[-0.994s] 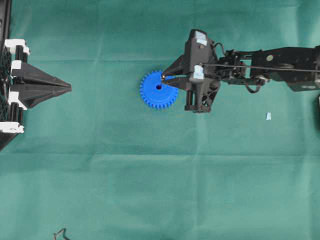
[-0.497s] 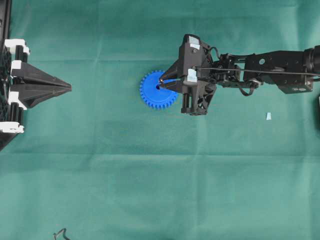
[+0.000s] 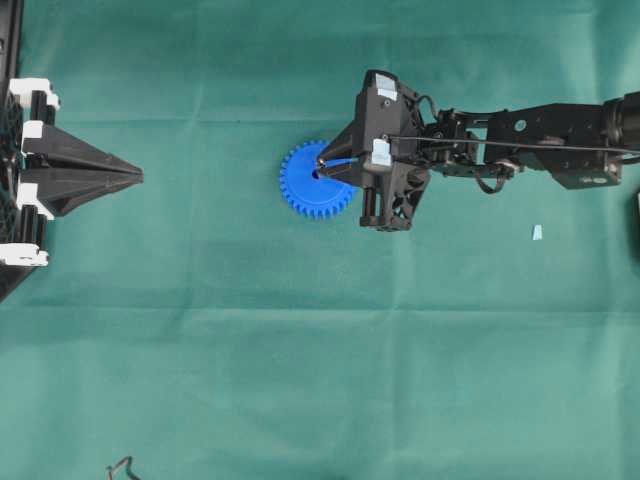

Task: Insert the shaft into the center hole of the gear.
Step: 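Align the shaft over the gear's center hole and lower it in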

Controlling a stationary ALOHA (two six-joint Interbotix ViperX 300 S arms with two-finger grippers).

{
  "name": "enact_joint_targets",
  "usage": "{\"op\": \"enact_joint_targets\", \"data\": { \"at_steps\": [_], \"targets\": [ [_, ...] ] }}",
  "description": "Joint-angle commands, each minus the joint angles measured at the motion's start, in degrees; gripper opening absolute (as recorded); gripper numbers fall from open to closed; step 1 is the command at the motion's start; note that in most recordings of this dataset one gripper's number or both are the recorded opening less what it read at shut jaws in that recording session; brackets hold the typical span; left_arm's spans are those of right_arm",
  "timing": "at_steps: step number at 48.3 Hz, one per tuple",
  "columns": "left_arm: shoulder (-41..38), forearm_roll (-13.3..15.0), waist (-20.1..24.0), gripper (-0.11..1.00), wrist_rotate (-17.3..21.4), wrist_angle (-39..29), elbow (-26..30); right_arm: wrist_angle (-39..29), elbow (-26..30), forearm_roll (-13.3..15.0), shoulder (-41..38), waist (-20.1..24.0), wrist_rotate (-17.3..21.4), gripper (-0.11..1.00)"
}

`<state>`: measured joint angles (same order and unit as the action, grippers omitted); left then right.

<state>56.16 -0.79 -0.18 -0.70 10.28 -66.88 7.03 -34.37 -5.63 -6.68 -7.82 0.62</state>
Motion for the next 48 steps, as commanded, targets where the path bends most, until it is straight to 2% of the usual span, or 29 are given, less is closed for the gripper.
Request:
{"op": "enact_joint_targets", "data": {
  "at_steps": [1,27,48],
  "targets": [
    [-0.5,-0.2,-0.1,0.00,-0.1,0.3,1.3,1.3,0.8,-0.5,0.0,0.0,0.1,0.17],
    [-0.4,-0.2,-0.1,0.00,-0.1,0.0,1.4,0.9,0.8,0.0,4.0,-0.2,-0.4,0.17],
    [-0.3,-0.2,-0.1,0.00,-0.1,0.0,1.4,1.1,1.4,-0.2,0.8,-0.5,-0.1,0.17]
  ]
}}
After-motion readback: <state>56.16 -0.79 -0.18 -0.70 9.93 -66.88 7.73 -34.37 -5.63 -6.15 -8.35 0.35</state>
